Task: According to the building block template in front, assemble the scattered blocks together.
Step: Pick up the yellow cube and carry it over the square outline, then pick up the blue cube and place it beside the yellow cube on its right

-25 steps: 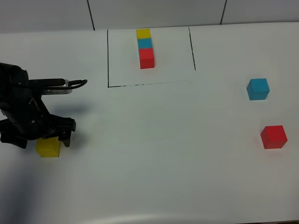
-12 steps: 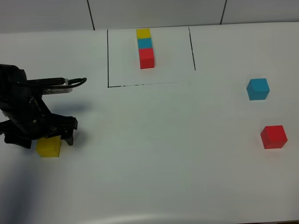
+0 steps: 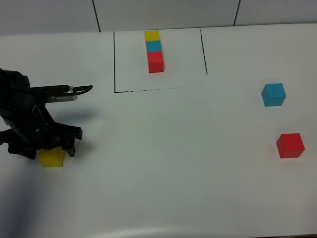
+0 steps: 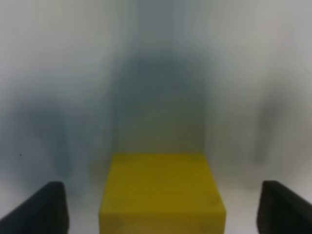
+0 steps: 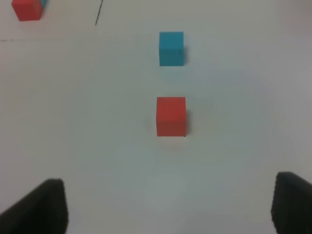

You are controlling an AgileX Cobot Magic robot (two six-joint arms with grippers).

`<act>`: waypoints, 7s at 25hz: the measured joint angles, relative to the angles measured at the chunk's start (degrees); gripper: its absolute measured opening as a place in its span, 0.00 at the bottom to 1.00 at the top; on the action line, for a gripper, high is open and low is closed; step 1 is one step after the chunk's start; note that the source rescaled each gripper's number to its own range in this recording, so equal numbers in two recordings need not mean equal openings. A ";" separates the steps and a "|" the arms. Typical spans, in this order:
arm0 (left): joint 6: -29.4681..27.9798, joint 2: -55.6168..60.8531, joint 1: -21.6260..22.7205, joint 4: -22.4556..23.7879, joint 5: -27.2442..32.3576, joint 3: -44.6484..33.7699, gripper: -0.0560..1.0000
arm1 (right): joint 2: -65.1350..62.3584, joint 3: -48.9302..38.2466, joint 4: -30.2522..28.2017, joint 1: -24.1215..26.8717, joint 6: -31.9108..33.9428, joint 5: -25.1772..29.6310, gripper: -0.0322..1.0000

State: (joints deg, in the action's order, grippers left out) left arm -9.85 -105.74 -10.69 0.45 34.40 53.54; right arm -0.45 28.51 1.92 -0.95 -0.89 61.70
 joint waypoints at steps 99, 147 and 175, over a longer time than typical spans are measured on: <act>61.13 -39.27 -26.45 0.09 33.79 73.07 0.05 | 0.00 0.00 0.00 0.00 0.11 0.00 0.75; 54.69 -32.64 -26.45 -0.45 33.90 73.57 0.87 | 0.00 0.00 0.00 0.00 0.11 0.00 0.75; 24.13 -7.25 0.98 0.00 33.35 56.44 0.87 | 0.00 0.00 0.00 0.00 0.11 0.00 0.75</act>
State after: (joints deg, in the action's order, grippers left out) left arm 14.29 -112.99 -9.71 0.45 67.75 109.98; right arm -0.45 28.51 1.92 -0.95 -0.77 61.70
